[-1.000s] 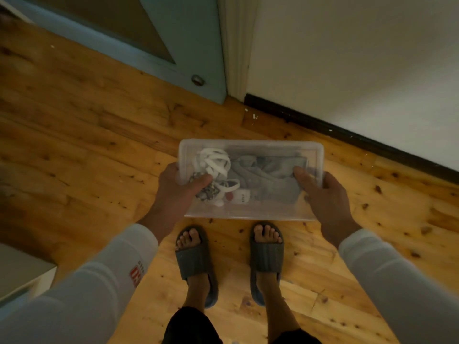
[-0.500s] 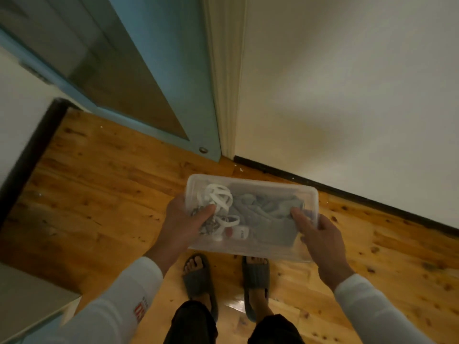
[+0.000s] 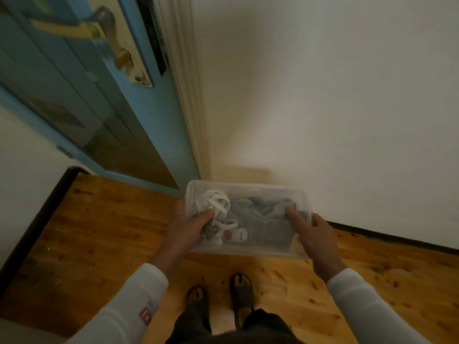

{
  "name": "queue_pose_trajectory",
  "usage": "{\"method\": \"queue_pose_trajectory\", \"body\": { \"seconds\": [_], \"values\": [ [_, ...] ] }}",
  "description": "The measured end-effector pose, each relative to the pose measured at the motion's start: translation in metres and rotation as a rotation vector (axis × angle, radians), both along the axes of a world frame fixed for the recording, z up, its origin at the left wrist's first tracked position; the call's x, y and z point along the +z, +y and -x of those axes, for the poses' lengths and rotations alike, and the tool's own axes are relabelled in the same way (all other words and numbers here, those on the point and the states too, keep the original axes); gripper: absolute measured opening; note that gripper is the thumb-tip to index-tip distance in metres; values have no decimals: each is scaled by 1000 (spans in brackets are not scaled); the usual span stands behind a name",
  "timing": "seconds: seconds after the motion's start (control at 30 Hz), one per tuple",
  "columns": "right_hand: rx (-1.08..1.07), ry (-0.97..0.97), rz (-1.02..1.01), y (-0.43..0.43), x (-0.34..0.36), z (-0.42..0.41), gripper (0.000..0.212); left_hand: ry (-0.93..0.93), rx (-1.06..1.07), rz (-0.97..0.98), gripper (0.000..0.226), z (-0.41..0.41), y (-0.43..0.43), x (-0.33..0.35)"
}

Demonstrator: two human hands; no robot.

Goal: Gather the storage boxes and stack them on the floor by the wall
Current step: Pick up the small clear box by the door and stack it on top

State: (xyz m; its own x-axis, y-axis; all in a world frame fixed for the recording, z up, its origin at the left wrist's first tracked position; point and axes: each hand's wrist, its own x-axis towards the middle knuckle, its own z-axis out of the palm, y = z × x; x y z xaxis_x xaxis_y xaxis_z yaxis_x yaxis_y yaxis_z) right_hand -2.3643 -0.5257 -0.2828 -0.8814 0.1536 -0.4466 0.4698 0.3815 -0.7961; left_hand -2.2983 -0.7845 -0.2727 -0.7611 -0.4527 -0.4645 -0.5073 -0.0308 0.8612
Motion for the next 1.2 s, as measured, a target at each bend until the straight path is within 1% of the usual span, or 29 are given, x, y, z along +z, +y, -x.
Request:
{"method": "queue_pose_trajectory", "body": {
  "seconds": [0.07, 0.13, 0.2, 0.27, 0.33, 0.4, 0.53, 0.6, 0.63, 0.73, 0.77, 0.87, 0.93, 1.0, 1.2],
  "values": [
    [-25, 21, -14, 10, 23, -6, 63, 4, -17, 5, 50, 7, 7, 21],
    [-73, 55, -30, 22, 41, -11, 65, 13, -68, 9, 59, 17, 15, 35],
    [-145, 76, -38, 36, 58, -20, 67, 46, -145, -12, 63, 26, 24, 53],
    [-223, 96, -31, 52, 74, -34, 69, 70, -251, -14, 59, 36, 38, 67],
    [-246, 103, -36, 63, 83, -44, 70, 65, -305, -2, 56, 42, 47, 77],
    [-341, 138, -39, 80, 96, -61, 67, 62, -402, -4, 56, 49, 65, 87],
    [-447, 165, -46, 104, 113, -96, 60, 44, -582, -38, 63, 62, 99, 103],
    [-554, 188, -69, 121, 120, -120, 54, 36, -680, -81, 68, 67, 127, 110],
    [-602, 194, -71, 128, 123, -131, 52, 30, -718, -102, 66, 67, 140, 113],
    [-726, 204, -97, 151, 130, -167, 51, 45, -844, -131, 47, 63, 184, 117],
    [-775, 211, -107, 159, 133, -181, 48, 58, -902, -134, 44, 60, 201, 120],
    [-911, 244, -134, 187, 140, -224, 39, 54, -1046, -145, 49, 45, 253, 129],
    [-924, 237, -139, 195, 142, -231, 40, 38, -1068, -149, 53, 43, 266, 131],
    [-1023, 241, -133, 221, 146, -264, 42, 41, -1163, -156, 52, 25, 310, 138],
    [-1174, 214, -145, 290, 153, -342, 45, 6, -1371, -137, 51, -24, 416, 155]
  ]
}}
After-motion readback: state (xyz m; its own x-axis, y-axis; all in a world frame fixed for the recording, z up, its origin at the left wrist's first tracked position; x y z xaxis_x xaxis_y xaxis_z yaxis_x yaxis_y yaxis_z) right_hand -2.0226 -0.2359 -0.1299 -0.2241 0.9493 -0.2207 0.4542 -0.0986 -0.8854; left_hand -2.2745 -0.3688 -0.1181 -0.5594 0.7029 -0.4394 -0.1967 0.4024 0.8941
